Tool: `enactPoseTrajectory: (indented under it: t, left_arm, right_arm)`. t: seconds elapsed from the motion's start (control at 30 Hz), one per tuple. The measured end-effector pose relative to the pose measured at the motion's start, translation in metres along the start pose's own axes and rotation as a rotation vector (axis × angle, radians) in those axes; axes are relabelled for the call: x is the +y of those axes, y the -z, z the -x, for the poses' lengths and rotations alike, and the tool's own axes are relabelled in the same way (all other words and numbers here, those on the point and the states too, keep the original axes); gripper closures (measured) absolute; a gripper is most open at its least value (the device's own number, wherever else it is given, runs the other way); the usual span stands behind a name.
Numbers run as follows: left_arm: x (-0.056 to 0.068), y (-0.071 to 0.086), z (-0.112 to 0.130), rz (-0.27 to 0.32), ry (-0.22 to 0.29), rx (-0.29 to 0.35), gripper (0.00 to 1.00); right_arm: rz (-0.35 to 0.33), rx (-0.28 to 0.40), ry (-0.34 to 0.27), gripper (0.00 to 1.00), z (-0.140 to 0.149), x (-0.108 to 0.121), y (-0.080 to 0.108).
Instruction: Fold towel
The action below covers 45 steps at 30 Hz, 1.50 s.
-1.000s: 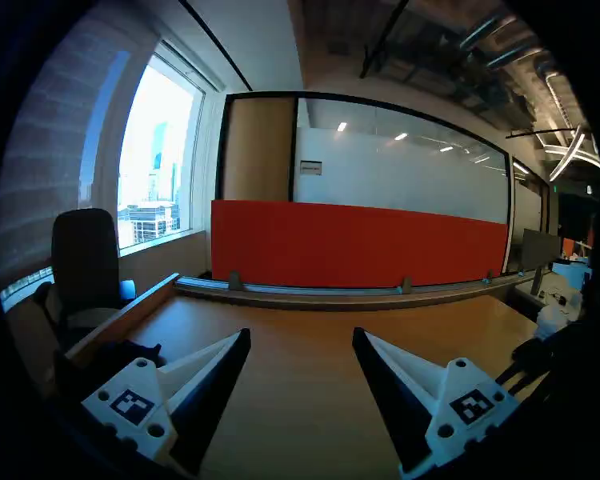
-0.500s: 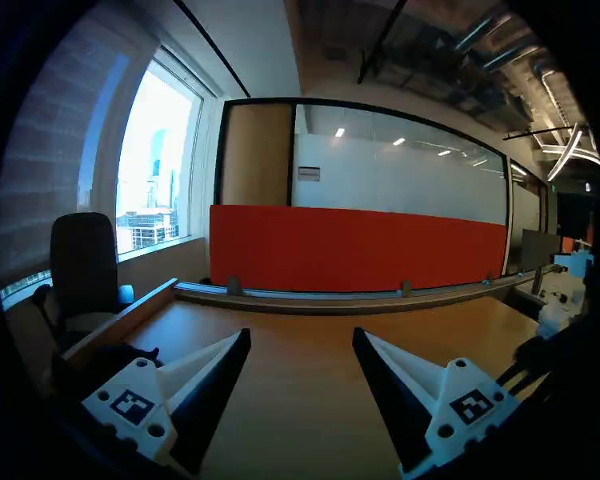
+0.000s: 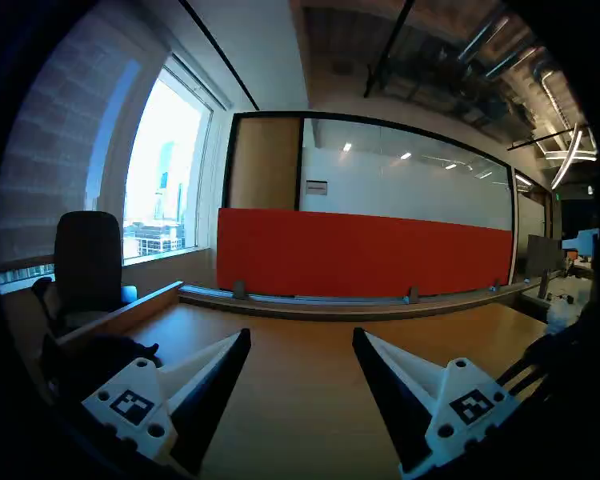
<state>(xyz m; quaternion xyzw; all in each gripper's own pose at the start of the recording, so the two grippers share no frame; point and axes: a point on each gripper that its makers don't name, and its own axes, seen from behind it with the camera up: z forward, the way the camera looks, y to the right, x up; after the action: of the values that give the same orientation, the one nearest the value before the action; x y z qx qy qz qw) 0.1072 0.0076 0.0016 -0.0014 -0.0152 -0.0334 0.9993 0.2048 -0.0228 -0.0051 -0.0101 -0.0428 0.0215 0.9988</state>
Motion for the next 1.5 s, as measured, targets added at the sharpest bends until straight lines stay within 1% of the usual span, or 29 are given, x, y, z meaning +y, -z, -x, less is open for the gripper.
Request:
enactPoseTrajectory:
  t: [0.1, 0.27, 0.47, 0.57, 0.77, 0.97, 1.07, 1.17, 1.27, 1.37, 1.5]
  left_arm:
    - [-0.002, 0.002, 0.011, -0.001, -0.009, 0.006, 0.06]
    - [-0.002, 0.004, 0.025, 0.001, -0.034, 0.025, 0.06]
    - [0.0, 0.0, 0.044, 0.01, -0.052, 0.043, 0.06]
    - [-0.001, -0.001, 0.053, 0.007, -0.061, 0.055, 0.05]
    - [-0.003, -0.001, 0.074, 0.004, -0.073, 0.056, 0.06]
    - [-0.005, 0.0, 0.092, 0.001, -0.081, 0.051, 0.06]
    - [-0.007, 0.001, 0.095, -0.006, -0.084, 0.052, 0.06]
    - [-0.009, 0.001, 0.095, -0.01, -0.073, 0.056, 0.06]
    - [-0.011, 0.0, 0.094, -0.012, -0.066, 0.06, 0.06]
    - [-0.013, 0.0, 0.095, -0.015, -0.073, 0.058, 0.06]
    - [-0.014, -0.001, 0.098, -0.02, -0.07, 0.05, 0.06]
  right_arm:
    - [0.008, 0.003, -0.007, 0.03, 0.004, 0.003, 0.001]
    - [0.019, 0.0, 0.0, 0.03, 0.016, 0.007, 0.001]
    - [0.024, 0.007, 0.001, 0.03, 0.029, 0.011, -0.001]
    - [0.029, 0.014, -0.001, 0.03, 0.036, 0.015, -0.002]
    - [0.038, 0.014, -0.009, 0.03, 0.057, 0.023, -0.005]
    - [0.037, 0.003, 0.0, 0.03, 0.073, 0.024, -0.008]
    - [0.038, -0.003, -0.003, 0.03, 0.078, 0.024, -0.01]
    - [0.034, -0.009, -0.007, 0.03, 0.081, 0.023, -0.012]
    - [0.032, -0.01, -0.004, 0.03, 0.08, 0.023, -0.013]
    - [0.033, -0.007, -0.002, 0.03, 0.079, 0.023, -0.014]
    - [0.036, -0.007, -0.005, 0.03, 0.08, 0.026, -0.015]
